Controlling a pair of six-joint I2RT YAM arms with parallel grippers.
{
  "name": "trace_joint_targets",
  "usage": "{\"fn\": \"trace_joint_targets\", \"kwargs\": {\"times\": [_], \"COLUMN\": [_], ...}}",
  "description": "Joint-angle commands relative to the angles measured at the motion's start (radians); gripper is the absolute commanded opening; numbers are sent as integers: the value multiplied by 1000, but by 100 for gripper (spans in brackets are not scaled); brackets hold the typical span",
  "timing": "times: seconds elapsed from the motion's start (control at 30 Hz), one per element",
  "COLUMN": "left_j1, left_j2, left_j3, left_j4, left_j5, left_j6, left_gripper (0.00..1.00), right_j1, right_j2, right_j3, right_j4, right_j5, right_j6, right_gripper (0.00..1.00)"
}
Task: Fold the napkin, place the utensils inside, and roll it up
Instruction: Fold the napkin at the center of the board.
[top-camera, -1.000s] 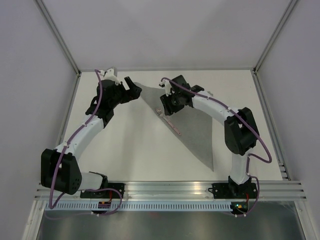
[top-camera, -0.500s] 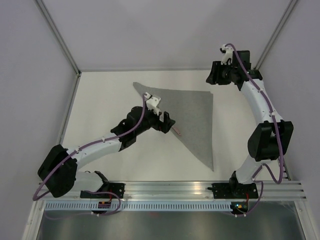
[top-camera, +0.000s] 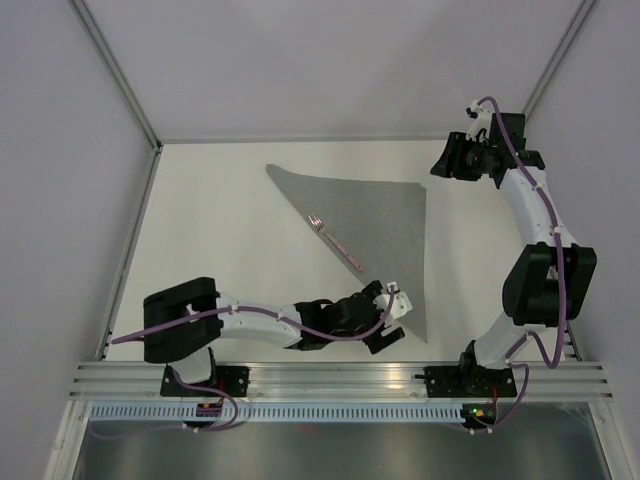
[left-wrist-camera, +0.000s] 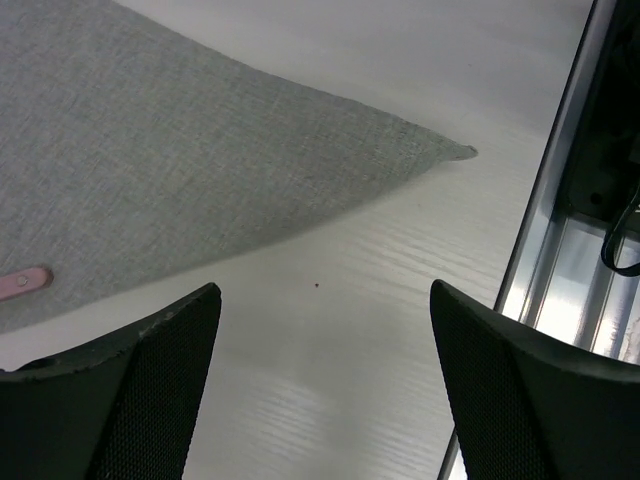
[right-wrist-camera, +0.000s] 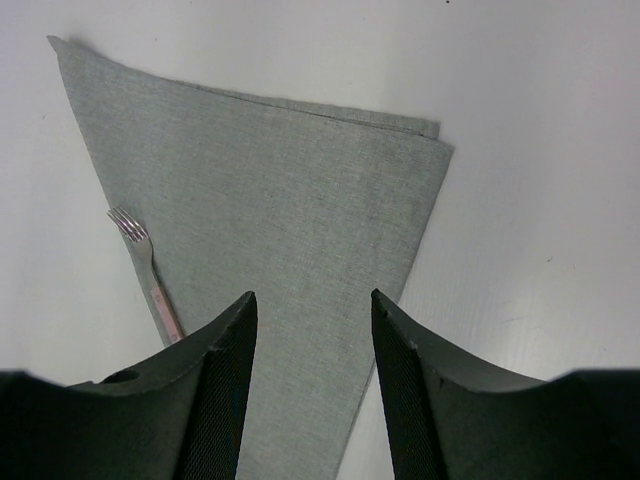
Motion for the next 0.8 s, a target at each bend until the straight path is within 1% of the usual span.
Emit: {"fn": "trace_joint_targets", "kwargs": {"times": [0.0,0.07,0.27,0.47,0.6,0.77], "left_j1": [-70,-97,-131,-167,-171,-182], "left_j2": [68,114,210,299,325,355], "left_j3": [94,121,179,215,221,242], "left_j4": [46,56,91,141,171,188], "left_j5": [-87,-101,-114,-168,-176,-202], "left_j6": [123,156,225,323,350,395], "left_gripper": [88,88,88,83,79,76], "right_j1": [0,0,-2,-2,-2,-2], "right_j2": [-43,-43,-40,-36,-35,-29], "right_j3": [3,1,-2,-5,-8,-8], "right_j4": [32,32,35,40,40,45], "right_j5": [-21,-21,-26,-29,-27,-27], "right_j6": [24,24,27,33,30,30], "right_gripper": [55,55,55,55,55,55]}}
